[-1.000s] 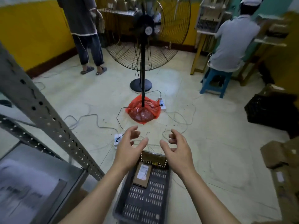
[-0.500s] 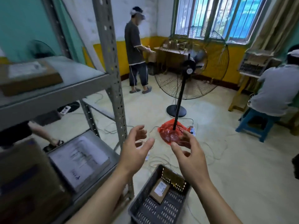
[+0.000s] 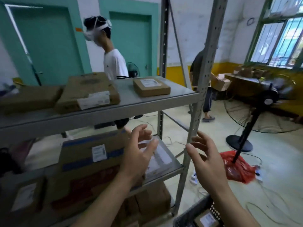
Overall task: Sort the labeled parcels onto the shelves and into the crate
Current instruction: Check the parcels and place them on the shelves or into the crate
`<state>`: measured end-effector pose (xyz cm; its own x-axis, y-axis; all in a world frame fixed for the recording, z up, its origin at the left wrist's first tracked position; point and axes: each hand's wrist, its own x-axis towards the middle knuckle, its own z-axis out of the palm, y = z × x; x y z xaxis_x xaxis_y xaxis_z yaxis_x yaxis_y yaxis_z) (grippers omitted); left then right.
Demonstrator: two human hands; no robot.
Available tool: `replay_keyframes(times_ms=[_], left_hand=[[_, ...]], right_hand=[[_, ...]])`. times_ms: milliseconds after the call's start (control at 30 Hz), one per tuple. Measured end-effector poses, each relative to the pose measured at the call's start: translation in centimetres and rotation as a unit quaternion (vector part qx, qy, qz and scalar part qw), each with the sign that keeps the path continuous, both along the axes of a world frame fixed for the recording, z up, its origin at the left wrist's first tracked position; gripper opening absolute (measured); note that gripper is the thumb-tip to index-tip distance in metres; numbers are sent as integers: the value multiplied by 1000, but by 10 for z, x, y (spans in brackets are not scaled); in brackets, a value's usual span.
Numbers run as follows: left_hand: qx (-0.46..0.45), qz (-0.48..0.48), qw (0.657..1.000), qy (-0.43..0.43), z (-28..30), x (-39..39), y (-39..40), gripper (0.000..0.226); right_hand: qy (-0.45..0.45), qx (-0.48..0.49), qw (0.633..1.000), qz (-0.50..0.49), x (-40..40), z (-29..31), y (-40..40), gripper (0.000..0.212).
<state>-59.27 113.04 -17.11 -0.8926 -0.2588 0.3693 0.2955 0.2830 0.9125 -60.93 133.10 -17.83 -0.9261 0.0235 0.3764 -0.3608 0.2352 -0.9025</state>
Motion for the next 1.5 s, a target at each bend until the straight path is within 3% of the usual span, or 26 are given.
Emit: replay_keyframes(times_ms=[133,467,633,800,967,1500], left_hand=[[1,57,998,20,14,59,-67,37],[21,176,982,58,37,194,-210,30],[25,242,967,78,53,248,-268,31],[22,303,948,90,64,284,-322,32],[19,346,935,73,75,295,-361,31],[-24,420,905,63,127,256,-496,33]], right_hand=[[8,2,999,50,36,10,-67,77],[28,-4,988,151,124,35,-214,57],[31,-2,979,202,157,50,-279,79],[53,-6,970,237,171,60,-343,74],[60,-12,962,266,169,66,-392,59],[59,34,964,258,101,119,-539,70]])
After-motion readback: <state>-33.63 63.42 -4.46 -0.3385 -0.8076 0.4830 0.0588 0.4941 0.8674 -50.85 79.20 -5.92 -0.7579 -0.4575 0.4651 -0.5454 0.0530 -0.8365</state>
